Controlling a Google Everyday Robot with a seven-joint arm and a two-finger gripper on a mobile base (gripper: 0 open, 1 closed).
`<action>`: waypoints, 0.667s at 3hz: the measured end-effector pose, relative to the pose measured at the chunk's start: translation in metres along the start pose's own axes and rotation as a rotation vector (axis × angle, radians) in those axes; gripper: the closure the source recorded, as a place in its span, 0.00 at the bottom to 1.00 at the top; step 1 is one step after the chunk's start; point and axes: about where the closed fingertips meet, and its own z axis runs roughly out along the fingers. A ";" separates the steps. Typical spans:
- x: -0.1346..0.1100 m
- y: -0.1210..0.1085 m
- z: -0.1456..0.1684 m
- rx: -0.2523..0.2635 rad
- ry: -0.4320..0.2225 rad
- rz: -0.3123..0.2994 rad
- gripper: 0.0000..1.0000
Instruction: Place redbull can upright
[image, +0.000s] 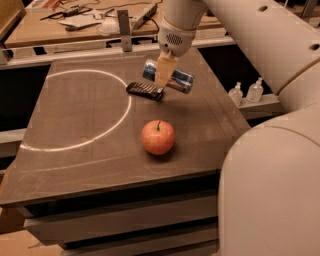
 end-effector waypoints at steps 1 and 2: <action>-0.006 0.017 -0.010 -0.048 -0.228 -0.013 1.00; -0.016 0.066 0.008 -0.159 -0.548 -0.012 1.00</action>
Offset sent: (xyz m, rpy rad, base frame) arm -0.0353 -0.0591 0.0127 0.9600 -0.2184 -0.1684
